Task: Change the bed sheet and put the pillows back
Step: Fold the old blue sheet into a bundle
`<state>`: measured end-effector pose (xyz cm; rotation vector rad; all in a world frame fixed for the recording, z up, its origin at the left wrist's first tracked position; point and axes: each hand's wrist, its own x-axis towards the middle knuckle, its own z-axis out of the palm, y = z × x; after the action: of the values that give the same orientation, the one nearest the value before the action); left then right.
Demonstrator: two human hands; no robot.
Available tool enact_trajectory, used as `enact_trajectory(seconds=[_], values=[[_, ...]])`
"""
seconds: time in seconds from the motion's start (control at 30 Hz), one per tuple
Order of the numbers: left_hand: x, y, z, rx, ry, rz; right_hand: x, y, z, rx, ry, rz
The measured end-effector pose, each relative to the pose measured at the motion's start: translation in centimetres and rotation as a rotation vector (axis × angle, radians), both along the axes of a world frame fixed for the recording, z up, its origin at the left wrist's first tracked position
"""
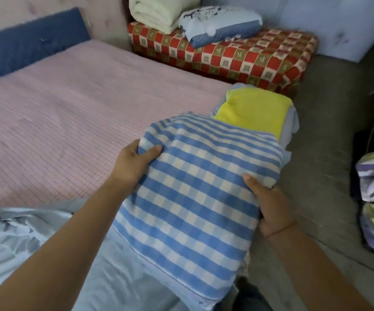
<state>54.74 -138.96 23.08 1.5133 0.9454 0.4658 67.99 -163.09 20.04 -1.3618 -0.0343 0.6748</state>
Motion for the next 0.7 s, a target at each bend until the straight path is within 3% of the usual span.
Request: enact_trajectory(seconds=[0.2,0.5,0.63,0.7], values=[[16.2,1.4,0.4,0.024,-0.114,-0.024,15.4,1.7,1.4,-0.021,-0.132,-0.079],[40.5,5.1,-3.1,0.02,-0.088,-0.042,38.7,5.3,-1.4,-0.097,-0.234,-0.113],[47.4,7.0,-7.1,0.127,0.032,-0.072,46.2,7.2,-5.5,-0.168,-0.203,-0.074],[49.3,7.1,-10.6,0.221,0.257,-0.17,48.2,8.1,-8.8,-0.294,-0.148,0.0]])
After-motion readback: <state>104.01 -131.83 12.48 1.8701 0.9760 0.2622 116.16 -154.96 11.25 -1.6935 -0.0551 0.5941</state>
